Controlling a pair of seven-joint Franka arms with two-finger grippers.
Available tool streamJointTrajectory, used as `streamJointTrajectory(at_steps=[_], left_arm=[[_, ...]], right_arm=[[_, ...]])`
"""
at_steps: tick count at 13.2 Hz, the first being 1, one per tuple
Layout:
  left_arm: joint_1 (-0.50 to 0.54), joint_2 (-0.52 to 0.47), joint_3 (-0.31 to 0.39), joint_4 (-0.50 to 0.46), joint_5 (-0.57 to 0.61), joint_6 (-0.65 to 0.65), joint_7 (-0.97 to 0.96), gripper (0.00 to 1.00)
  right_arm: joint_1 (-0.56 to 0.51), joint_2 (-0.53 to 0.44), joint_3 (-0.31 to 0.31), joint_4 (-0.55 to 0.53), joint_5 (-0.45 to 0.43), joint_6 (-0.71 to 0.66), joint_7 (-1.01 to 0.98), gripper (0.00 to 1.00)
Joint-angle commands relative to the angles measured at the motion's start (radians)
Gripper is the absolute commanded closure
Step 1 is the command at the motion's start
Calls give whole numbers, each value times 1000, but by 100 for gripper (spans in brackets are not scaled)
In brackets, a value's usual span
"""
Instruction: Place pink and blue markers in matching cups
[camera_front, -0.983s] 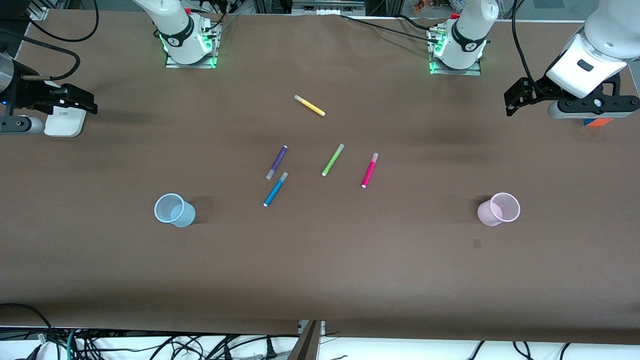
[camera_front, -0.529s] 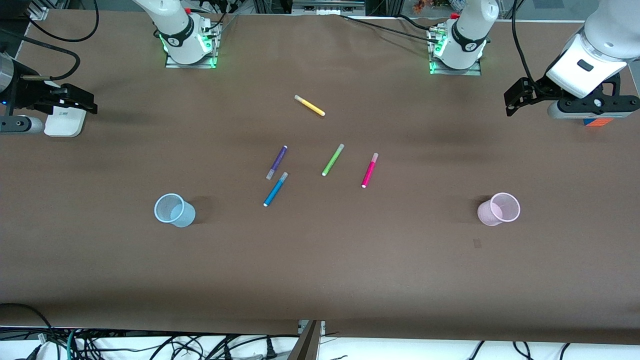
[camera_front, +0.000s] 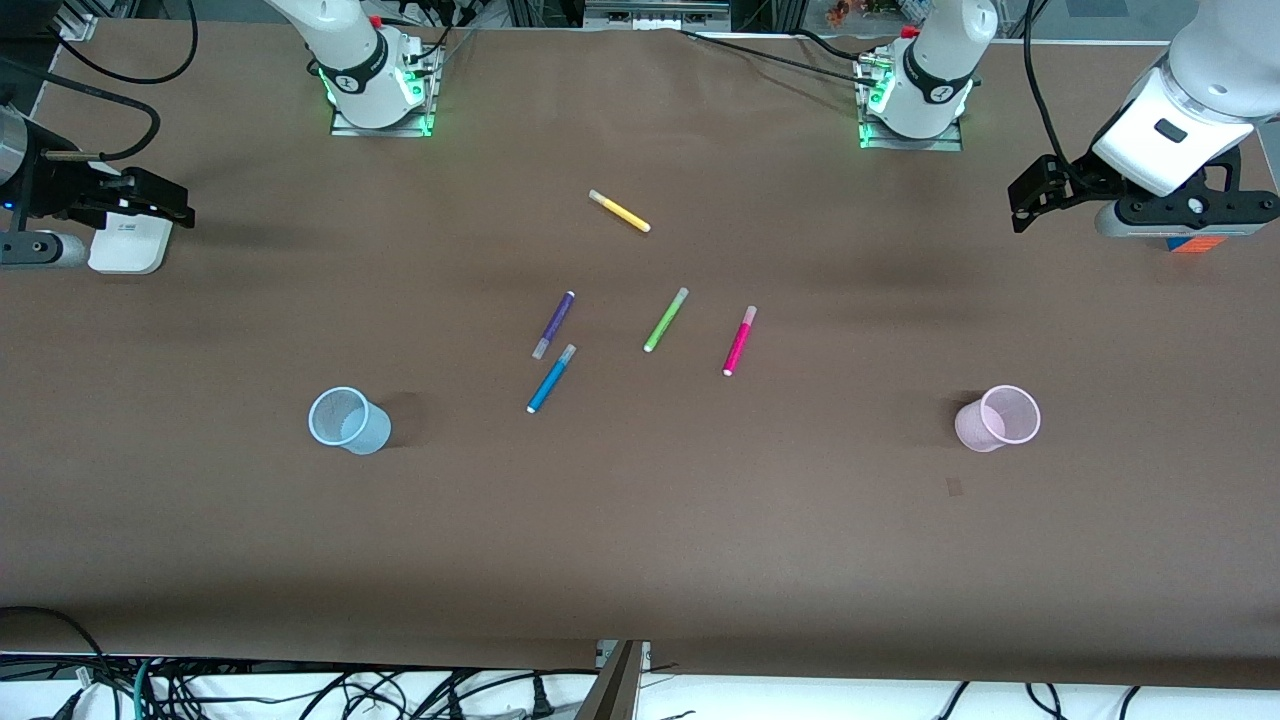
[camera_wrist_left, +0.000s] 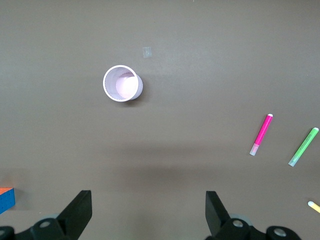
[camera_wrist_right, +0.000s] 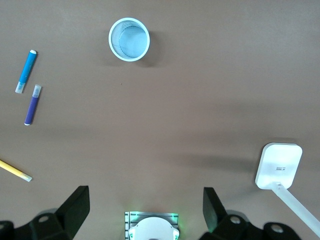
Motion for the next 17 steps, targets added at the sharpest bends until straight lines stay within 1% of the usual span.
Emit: streamJointTrajectory(at_steps=[1,4,8,10,12,15,17], left_arm=[[-1,2,-4,21,23,-19,2,0],[-1,4,-4,22,22,-19,2,0],[-1,4,-4,22,23,-19,2,0],[-1,4,-4,22,22,-19,2,0],[-1,2,-4,21,22,-19,0,0],[-1,4,-4,22,22,-19,2,0],[-1,2,-4,21,22,-19,0,0]], right_arm=[[2,15,-1,22,-18,-23,-9,0],[8,37,0,20,-33,-17,-9,0],[10,44,2,22,-15,-16,6,0],[45,52,2,23,-16,-11,8,0],[65,66,2,22,-13,29,11,0],[135,129,2,20,0,95,184,0],[189,178,2,20,0,162,284,0]])
